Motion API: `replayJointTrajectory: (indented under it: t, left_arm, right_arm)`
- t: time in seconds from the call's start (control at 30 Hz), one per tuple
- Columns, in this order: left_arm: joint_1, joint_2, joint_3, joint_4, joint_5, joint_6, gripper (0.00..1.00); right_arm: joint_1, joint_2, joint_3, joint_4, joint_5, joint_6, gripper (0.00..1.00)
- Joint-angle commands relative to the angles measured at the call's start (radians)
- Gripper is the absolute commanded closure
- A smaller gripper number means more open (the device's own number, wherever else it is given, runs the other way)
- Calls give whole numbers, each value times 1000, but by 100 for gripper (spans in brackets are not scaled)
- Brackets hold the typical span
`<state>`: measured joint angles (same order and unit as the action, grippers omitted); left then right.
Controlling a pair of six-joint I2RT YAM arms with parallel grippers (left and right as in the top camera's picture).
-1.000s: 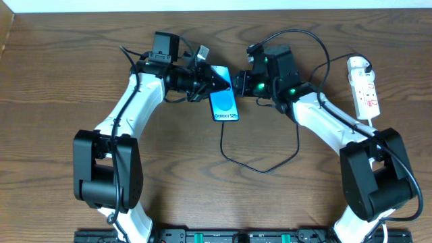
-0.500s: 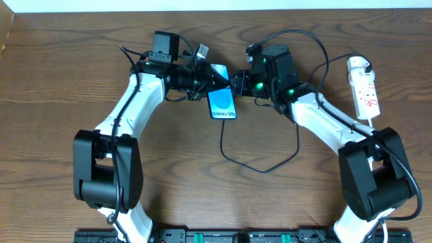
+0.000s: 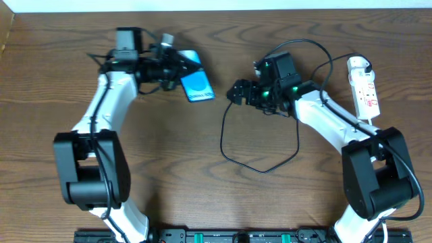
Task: Plug charger to phone and switch on socket
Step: 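Release the phone from the right gripper and move it toward the cable end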
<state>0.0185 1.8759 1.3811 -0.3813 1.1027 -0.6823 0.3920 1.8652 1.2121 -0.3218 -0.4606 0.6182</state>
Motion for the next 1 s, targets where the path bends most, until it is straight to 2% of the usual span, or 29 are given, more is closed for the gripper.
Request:
replayJointTrajectory:
  t: [0.0,0.07,0.1,0.23,0.5,0.67,0.77,0.97]
  left_arm:
    - [56,0,13,6,69,-67,93]
    - [80,0,13,6,68,-80,93]
    - [99,0,13,6,68,-80,93]
    - [129,0,13,6,68,-80,93]
    - [149,0,13,6,68,-91,93]
    - [149,0,13,6,68,-91,93]
    - [149,0,13,6,68,-108,93]
    - [149,0,13,5,68,-128,93]
  right_arm:
    - [-23,-12,16,-29,43,-21,3]
    - [-26,-12,16,-34,34,-51,3]
    - [-26,-12,18,-32,21,-59,11]
    - [-24,-12,48,-56,7,-59,17]
    - [-23,10,314,-299,130,-103,23]
    - [-3,113,544,-493,224,-102,27]
    - [18,198,660,-587,235,-66,37]
    - [62,320,711,-612,242,40,40]
